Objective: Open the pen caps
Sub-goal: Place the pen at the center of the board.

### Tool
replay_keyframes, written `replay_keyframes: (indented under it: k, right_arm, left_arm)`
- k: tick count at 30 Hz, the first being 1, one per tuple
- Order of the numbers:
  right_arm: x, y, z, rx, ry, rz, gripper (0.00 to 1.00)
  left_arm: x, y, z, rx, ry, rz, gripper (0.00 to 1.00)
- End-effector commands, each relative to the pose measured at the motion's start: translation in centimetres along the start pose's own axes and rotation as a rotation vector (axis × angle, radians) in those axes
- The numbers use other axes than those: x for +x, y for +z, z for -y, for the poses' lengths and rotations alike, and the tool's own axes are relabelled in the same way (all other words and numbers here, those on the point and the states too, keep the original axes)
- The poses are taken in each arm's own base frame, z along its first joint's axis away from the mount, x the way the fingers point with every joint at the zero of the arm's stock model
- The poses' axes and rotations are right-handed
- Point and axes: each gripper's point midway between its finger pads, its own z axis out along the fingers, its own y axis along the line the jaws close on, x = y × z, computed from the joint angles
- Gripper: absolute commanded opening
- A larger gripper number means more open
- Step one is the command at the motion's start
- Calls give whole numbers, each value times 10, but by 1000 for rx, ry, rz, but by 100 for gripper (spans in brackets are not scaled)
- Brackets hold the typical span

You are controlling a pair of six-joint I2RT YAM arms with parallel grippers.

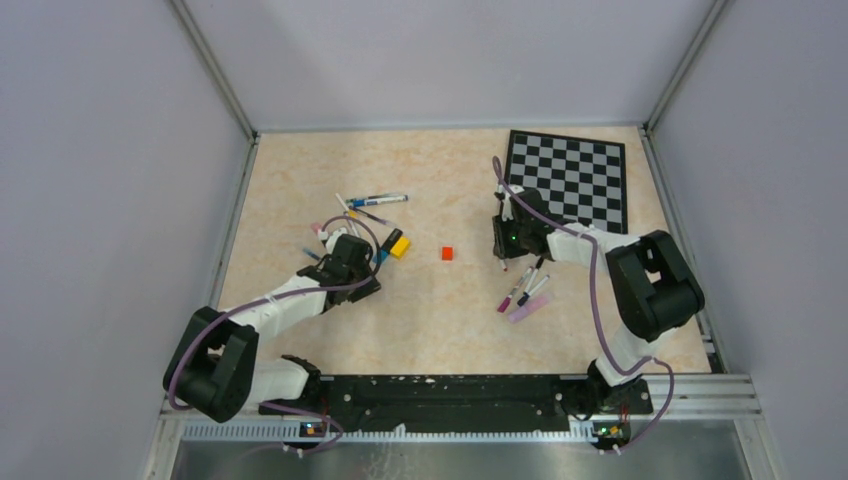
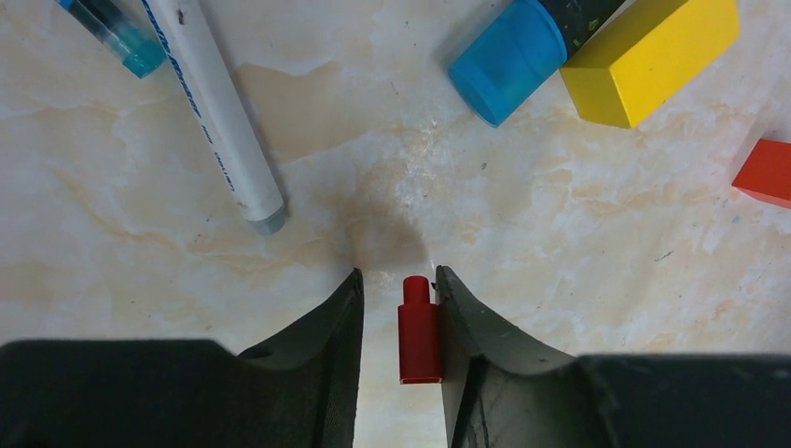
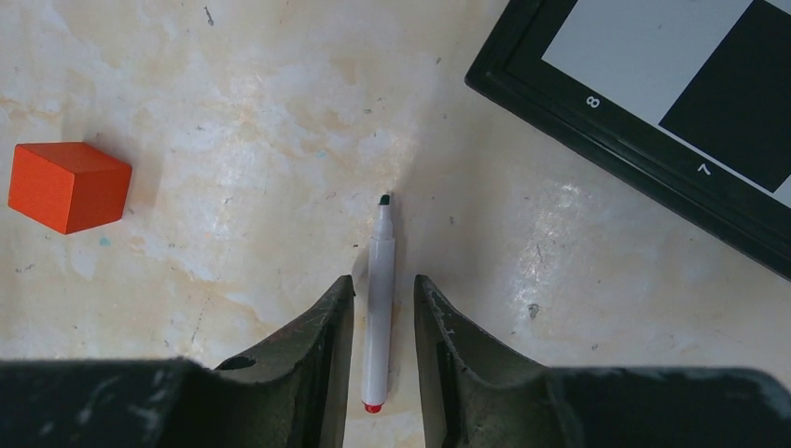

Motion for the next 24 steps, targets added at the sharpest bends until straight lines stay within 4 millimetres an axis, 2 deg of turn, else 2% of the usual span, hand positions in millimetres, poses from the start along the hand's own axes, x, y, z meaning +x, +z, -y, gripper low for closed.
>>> replay_keyframes:
  k: [1, 7, 17, 24]
  right_arm:
    - [6, 2, 6, 22, -5, -44, 30]
    - [0, -4, 3, 6, -22, -33, 31]
    - [-9, -14, -4, -33, -52, -7, 33]
    - [-20, -24, -9, -58, -95, 31, 35]
  left_arm:
    - [-3, -4, -6, -41, 31, 0, 39]
    - [-7, -7, -5, -41, 40, 9, 43]
    - [-1, -5, -9, -54, 51, -14, 43]
    - [-22, -20, 3, -18, 87, 49, 45]
